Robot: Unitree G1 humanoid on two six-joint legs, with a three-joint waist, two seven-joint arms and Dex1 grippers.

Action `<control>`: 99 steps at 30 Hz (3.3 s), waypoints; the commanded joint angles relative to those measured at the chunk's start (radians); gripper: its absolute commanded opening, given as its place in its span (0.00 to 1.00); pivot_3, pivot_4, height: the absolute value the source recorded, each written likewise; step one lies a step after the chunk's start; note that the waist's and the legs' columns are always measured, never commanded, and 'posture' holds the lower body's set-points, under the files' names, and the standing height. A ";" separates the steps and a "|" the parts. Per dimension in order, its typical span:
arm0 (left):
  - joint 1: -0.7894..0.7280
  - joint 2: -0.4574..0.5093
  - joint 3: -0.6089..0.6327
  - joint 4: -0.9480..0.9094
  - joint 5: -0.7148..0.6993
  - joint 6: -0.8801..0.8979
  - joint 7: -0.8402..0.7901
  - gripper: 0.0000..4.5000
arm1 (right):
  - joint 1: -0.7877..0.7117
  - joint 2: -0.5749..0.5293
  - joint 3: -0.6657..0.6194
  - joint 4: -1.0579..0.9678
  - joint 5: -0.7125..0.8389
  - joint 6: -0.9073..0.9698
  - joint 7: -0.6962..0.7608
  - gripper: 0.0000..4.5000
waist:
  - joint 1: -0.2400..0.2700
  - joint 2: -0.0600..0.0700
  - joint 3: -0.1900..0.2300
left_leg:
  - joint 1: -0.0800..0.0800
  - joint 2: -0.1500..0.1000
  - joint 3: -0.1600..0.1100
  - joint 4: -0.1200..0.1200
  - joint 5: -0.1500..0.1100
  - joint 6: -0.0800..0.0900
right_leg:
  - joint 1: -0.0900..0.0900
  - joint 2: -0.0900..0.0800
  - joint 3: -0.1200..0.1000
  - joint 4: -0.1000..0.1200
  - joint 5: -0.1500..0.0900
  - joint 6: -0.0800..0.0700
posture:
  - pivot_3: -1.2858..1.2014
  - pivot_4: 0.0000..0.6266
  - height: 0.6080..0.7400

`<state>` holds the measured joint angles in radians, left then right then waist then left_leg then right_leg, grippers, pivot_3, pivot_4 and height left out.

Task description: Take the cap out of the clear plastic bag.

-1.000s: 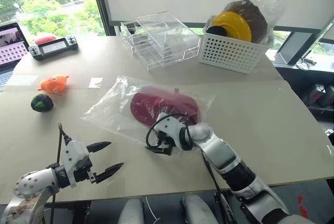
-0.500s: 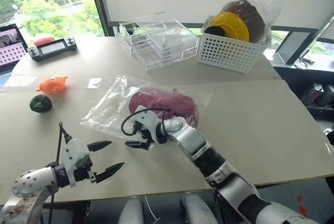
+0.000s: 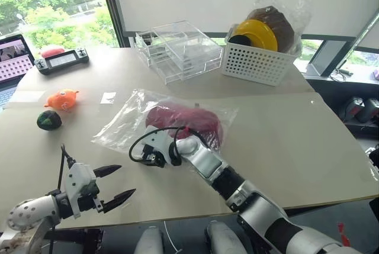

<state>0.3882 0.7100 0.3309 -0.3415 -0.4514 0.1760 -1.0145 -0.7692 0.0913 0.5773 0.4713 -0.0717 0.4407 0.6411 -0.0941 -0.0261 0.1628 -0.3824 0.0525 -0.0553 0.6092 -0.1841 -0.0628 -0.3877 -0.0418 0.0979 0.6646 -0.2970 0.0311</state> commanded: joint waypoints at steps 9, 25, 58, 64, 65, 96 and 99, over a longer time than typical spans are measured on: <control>-0.026 -0.004 -0.014 -0.015 0.000 -0.018 0.011 1.00 | 0.038 0.045 0.029 0.106 -0.025 0.056 0.005 0.00 | -0.002 0.000 -0.001 | -0.003 0.000 0.001 -0.003 0.000 0.000 | 0.000 0.000 0.000 -0.001 0.002 0.007 | 0.52 0.24 0.96; -0.038 -0.007 -0.038 0.054 0.016 -0.070 -0.017 1.00 | 0.229 -0.524 0.008 -0.390 0.047 -0.524 0.454 0.00 | 0.029 -0.005 0.003 | -0.027 -0.002 0.000 -0.001 -0.002 -0.002 | -0.018 -0.003 -0.001 -0.003 0.005 0.004 | 0.52 0.24 0.96; -0.128 -0.006 -0.118 0.065 0.033 -0.034 0.014 1.00 | 0.028 -0.792 0.120 0.022 -0.230 -1.570 0.564 0.00 | 0.026 -0.019 0.003 | 0.004 0.000 0.003 -0.002 -0.001 -0.001 | 0.016 -0.002 0.001 -0.011 0.003 0.001 | 0.52 0.24 0.96; -0.104 -0.012 -0.107 0.100 0.036 -0.076 -0.004 1.00 | 0.055 -0.794 0.038 -0.043 -0.153 -1.276 0.601 0.00 | 0.018 -0.019 0.003 | 0.008 0.001 0.003 -0.004 -0.003 0.002 | 0.016 -0.001 0.001 -0.009 0.005 -0.002 | 0.52 0.24 0.96; -0.102 -0.012 -0.105 0.108 0.035 -0.083 -0.008 1.00 | 0.066 -0.804 0.029 -0.076 -0.140 -1.228 0.614 0.00 | 0.019 -0.019 0.004 | 0.008 0.001 0.003 -0.004 -0.003 0.002 | 0.017 -0.001 0.001 -0.008 0.004 -0.002 | 0.52 0.24 0.96; -0.278 -0.031 -0.195 0.229 0.075 -0.108 -0.023 1.00 | 0.099 -0.753 -0.254 -0.951 0.331 0.058 0.357 0.98 | 0.047 -0.006 0.013 | -0.017 -0.001 0.000 0.004 -0.004 0.001 | -0.004 -0.002 -0.002 -0.004 0.004 0.004 | 0.52 0.24 0.96; -0.290 -0.031 -0.196 0.220 0.072 -0.094 -0.013 1.00 | 0.106 -0.635 -0.227 -0.983 0.301 0.211 0.218 0.98 | 0.049 -0.006 0.013 | -0.018 -0.001 0.000 0.005 -0.004 0.000 | -0.007 -0.001 -0.001 -0.001 0.004 0.003 | 0.52 0.24 0.96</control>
<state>0.1030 0.6762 0.1314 -0.1017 -0.3765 0.0722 -1.0337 -0.6557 -0.5587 0.3551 -0.4684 0.2457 0.5643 0.9408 -0.0450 -0.0321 0.1760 -0.4028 0.0511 -0.0556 0.6150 -0.1880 -0.0626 -0.3964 -0.0429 0.0965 0.6640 -0.2933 0.0345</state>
